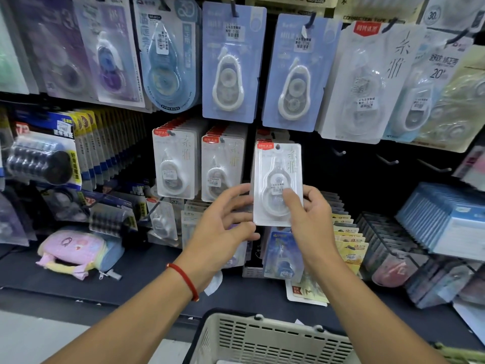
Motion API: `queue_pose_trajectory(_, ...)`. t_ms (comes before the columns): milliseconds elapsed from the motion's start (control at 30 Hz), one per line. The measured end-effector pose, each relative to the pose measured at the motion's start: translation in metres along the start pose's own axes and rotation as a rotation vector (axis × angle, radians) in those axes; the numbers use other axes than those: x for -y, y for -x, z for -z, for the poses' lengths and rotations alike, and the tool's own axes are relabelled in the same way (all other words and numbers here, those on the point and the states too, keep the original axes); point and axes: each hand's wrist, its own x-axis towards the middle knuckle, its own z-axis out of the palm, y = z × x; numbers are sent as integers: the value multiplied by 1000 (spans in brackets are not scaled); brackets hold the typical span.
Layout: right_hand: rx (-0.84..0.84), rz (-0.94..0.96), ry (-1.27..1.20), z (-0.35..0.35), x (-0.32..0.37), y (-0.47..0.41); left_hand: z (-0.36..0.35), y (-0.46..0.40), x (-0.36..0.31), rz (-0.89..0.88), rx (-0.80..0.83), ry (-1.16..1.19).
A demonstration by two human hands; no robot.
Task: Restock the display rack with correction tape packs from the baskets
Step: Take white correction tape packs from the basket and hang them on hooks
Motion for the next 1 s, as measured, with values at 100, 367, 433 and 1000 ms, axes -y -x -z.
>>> queue_pose_trajectory(100,-7,6,-28,-1,1,0,2,-2,1,-18,-3,-7)
queue_pose_trajectory(367,-43,342,771,5,-16,-2,22,-11,12,-93,-66,-592)
queue_pose_trajectory(433,58,579,950,3,-17,-6,30,-18,15,-154,-74,-789)
queue_pose_trajectory(1000,290,496,1152,-9,-45,-54,46,-27,33,-220,30,-1094)
